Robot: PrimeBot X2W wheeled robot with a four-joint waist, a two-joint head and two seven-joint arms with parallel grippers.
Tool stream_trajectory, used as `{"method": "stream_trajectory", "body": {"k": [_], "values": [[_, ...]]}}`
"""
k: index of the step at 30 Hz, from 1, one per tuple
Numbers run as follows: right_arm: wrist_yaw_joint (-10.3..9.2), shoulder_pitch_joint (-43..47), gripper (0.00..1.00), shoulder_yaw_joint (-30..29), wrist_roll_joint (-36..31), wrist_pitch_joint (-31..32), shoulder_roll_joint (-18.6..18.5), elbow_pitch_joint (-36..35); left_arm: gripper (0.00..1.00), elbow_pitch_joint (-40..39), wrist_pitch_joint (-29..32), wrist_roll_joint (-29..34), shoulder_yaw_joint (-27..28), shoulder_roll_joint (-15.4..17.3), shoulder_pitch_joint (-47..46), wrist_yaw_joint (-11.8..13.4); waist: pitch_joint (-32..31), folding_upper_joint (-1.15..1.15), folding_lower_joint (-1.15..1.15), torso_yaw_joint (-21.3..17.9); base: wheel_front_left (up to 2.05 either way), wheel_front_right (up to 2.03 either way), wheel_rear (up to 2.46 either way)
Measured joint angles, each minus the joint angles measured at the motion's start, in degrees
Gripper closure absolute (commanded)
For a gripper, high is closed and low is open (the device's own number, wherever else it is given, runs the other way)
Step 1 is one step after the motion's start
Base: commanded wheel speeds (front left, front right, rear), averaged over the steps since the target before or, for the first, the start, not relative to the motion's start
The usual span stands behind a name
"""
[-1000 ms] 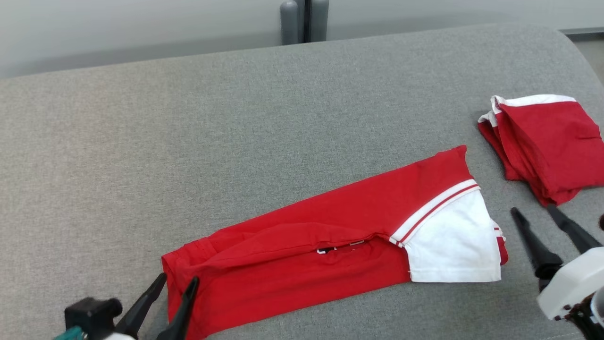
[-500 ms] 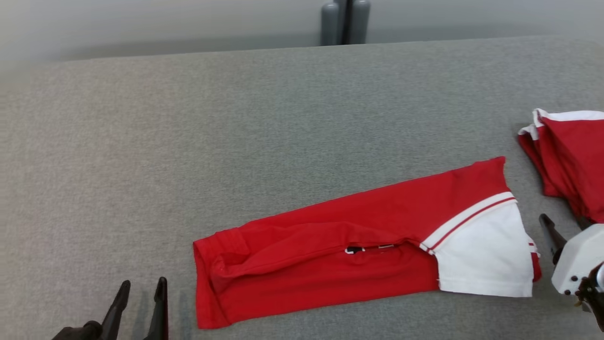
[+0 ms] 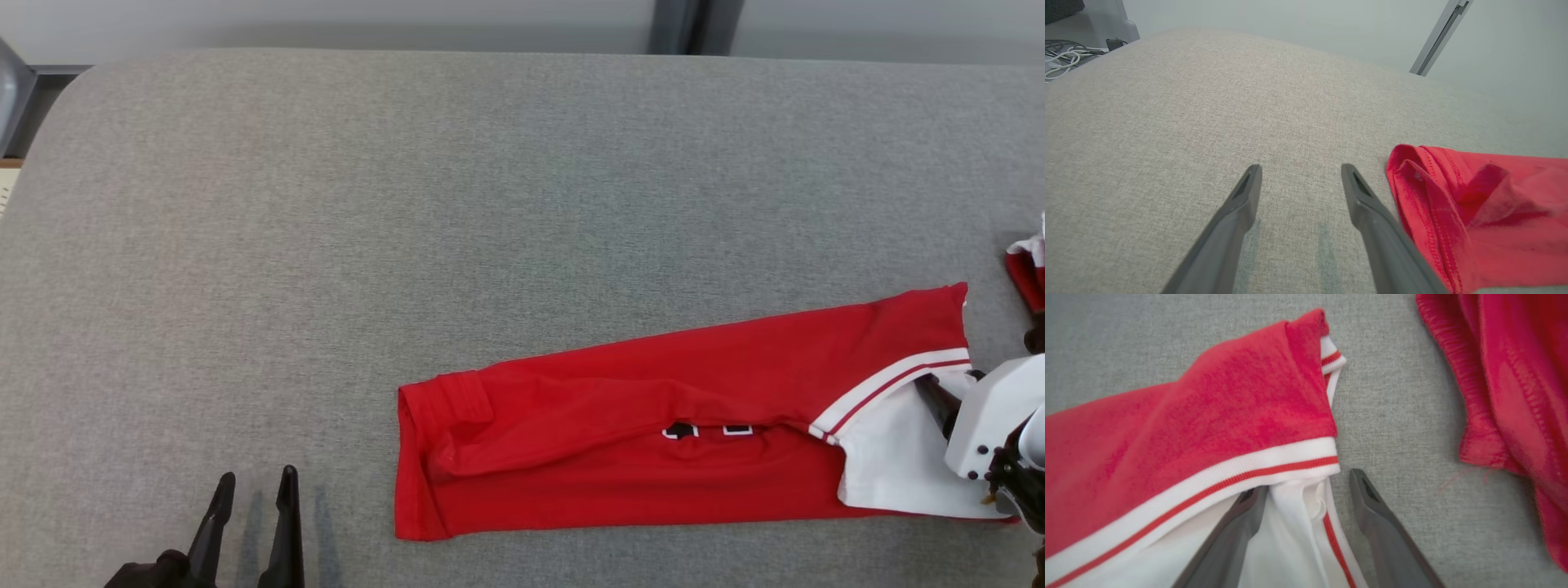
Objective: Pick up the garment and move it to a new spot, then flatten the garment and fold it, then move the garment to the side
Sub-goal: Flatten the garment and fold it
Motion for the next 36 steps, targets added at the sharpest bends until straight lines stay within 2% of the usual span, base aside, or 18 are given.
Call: {"method": "stream_trajectory", "body": {"k": [1,2,3,7,12,19,21,23,26,30,33,36], "values": [[0.0,-0.6,0.0,-0.3,0.2,0.0,0.1,1.0,0.0,0.5,0.0,0.7,0.7,-0.7,0.0,-0.7,0.0,0.0,0.0,0.4,0.0,0.0,0.0],[0.0,-1.1,0.07,-0.2,0.7,0.0,0.3,1.7,0.0,1.0,-0.1,1.4,1.2,-1.5,0.0,-1.4,-0.1,0.0,0.0,0.8,0.0,0.0,0.0],[0.0,-1.5,1.0,-0.2,1.4,-0.1,0.5,2.2,0.0,1.5,-0.1,2.0,1.7,-2.2,0.0,-2.2,-0.2,0.0,0.0,1.0,0.0,0.0,0.0],[-0.01,-2.4,1.0,0.5,5.4,-0.6,1.2,3.3,0.0,2.9,-0.1,4.3,4.0,-4.9,0.2,-4.5,-1.5,0.0,0.0,1.5,0.0,0.0,0.0],[-0.01,-1.4,1.0,0.7,12.0,-0.2,-1.0,0.9,0.0,4.6,-0.1,6.3,6.0,-6.9,2.0,-6.2,-3.9,0.0,0.0,1.2,0.0,0.0,0.0],[0.0,1.4,1.0,-7.8,18.9,3.1,-9.6,-10.0,0.0,5.6,-0.1,7.2,6.4,-8.3,3.3,-7.2,-7.7,0.0,0.0,-0.1,0.0,0.0,0.0],[-0.09,2.8,1.0,-9.2,20.5,5.8,-11.2,-14.1,0.0,5.6,-0.1,7.2,6.2,-8.3,3.7,-7.4,-8.5,0.0,0.0,-0.3,0.0,0.0,0.0],[-0.09,4.0,1.0,-8.0,22.0,9.0,-11.4,-19.7,0.0,5.6,-0.1,7.1,6.1,-8.4,4.0,-7.4,-8.9,0.0,0.0,-0.4,0.0,0.0,0.0],[-0.08,5.2,1.0,-3.0,23.0,13.0,-9.8,-27.4,0.0,5.6,-0.1,6.0,5.5,-8.4,4.3,-7.1,-9.0,0.0,0.0,-1.0,0.0,0.0,0.0],[-0.08,7.5,1.0,7.1,21.9,15.9,-4.4,-33.5,0.0,5.7,-0.1,5.9,4.3,-8.5,4.3,-7.1,-8.5,0.0,0.0,-1.4,0.0,0.0,0.0],[-0.08,9.1,1.0,14.8,19.4,15.1,1.0,-33.8,0.0,5.7,-0.1,5.6,4.0,-8.5,4.1,-7.1,-7.9,0.0,0.0,-1.5,0.0,0.0,0.0],[-0.08,9.0,1.0,20.1,17.0,11.0,6.8,-29.7,0.0,6.1,-0.1,5.6,3.7,-8.5,3.6,-7.1,-7.3,0.0,0.0,-1.6,0.0,0.0,0.0]]}}
